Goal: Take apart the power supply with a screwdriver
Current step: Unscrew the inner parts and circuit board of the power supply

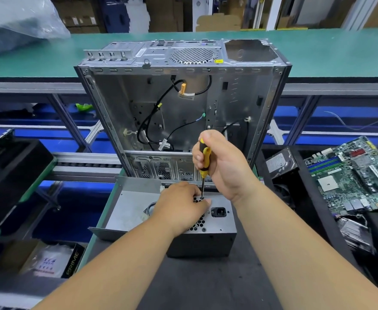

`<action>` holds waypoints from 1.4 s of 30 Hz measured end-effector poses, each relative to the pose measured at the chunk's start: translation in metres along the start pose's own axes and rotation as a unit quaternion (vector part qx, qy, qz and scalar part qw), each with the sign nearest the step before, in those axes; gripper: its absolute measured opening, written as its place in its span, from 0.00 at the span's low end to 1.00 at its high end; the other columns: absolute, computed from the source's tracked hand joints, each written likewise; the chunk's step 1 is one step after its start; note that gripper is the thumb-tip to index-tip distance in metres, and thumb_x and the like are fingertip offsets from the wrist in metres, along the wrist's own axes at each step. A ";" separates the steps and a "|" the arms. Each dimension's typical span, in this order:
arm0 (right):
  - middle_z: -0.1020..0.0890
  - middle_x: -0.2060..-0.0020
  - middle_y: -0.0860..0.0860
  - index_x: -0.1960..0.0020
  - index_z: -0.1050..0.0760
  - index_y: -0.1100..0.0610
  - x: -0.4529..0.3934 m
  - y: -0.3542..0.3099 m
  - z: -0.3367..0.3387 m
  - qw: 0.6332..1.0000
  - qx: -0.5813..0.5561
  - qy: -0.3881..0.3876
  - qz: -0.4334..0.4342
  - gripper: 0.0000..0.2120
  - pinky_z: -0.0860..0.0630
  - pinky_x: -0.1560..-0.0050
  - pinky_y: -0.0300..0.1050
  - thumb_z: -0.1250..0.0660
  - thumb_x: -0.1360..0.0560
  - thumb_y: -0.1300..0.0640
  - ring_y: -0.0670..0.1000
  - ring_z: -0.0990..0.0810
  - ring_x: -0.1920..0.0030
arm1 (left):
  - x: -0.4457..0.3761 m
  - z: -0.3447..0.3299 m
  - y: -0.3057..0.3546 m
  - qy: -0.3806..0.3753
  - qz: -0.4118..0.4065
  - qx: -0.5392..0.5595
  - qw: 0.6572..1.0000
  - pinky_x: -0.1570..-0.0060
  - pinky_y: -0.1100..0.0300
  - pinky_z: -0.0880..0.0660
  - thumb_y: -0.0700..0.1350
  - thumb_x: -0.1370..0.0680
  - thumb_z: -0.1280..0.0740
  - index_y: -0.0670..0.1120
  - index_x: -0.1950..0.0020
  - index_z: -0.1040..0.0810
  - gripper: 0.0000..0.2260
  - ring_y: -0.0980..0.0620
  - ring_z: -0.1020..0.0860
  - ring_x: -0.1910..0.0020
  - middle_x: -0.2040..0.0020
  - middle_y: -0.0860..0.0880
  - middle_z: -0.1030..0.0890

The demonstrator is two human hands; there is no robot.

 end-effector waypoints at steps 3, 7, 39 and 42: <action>0.23 0.64 0.51 0.55 0.32 0.56 0.000 -0.002 0.001 0.999 0.032 0.022 0.001 0.10 0.28 0.57 0.45 0.40 0.18 0.52 0.51 0.26 0.64 | -0.001 -0.001 -0.001 0.001 0.003 -0.003 1.000 0.55 0.56 0.39 0.62 0.23 0.37 0.56 0.58 0.32 0.12 0.53 0.32 0.53 0.61 0.58 0.34; 0.20 0.64 0.52 0.56 0.25 0.58 -0.001 -0.007 0.004 0.996 0.057 0.062 -0.007 0.10 0.24 0.52 0.49 0.38 0.19 0.54 0.52 0.21 0.62 | 0.000 -0.002 -0.002 0.003 -0.001 -0.005 1.000 0.55 0.56 0.38 0.62 0.23 0.38 0.56 0.56 0.32 0.11 0.53 0.33 0.53 0.60 0.58 0.33; 0.24 0.66 0.50 0.52 0.28 0.55 0.006 -0.002 -0.004 0.999 0.030 0.044 0.002 0.13 0.32 0.59 0.44 0.38 0.23 0.45 0.49 0.28 0.65 | 0.001 0.000 -0.002 -0.001 -0.007 -0.006 1.000 0.53 0.57 0.35 0.63 0.23 0.37 0.51 0.48 0.22 0.16 0.50 0.27 0.46 0.56 0.56 0.31; 0.20 0.61 0.47 0.52 0.26 0.54 0.006 -0.002 -0.002 0.994 0.093 0.050 0.006 0.11 0.26 0.54 0.46 0.35 0.26 0.46 0.47 0.22 0.60 | -0.001 0.001 -0.003 -0.011 0.000 0.000 1.000 0.55 0.57 0.37 0.63 0.23 0.37 0.54 0.57 0.30 0.14 0.53 0.31 0.53 0.60 0.58 0.34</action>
Point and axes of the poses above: each hand's wrist, its own x-axis away from the middle knuckle, its own z-axis out of the back of the hand, y = z × x, the point moved 1 cm from there along -x, towards the middle knuckle
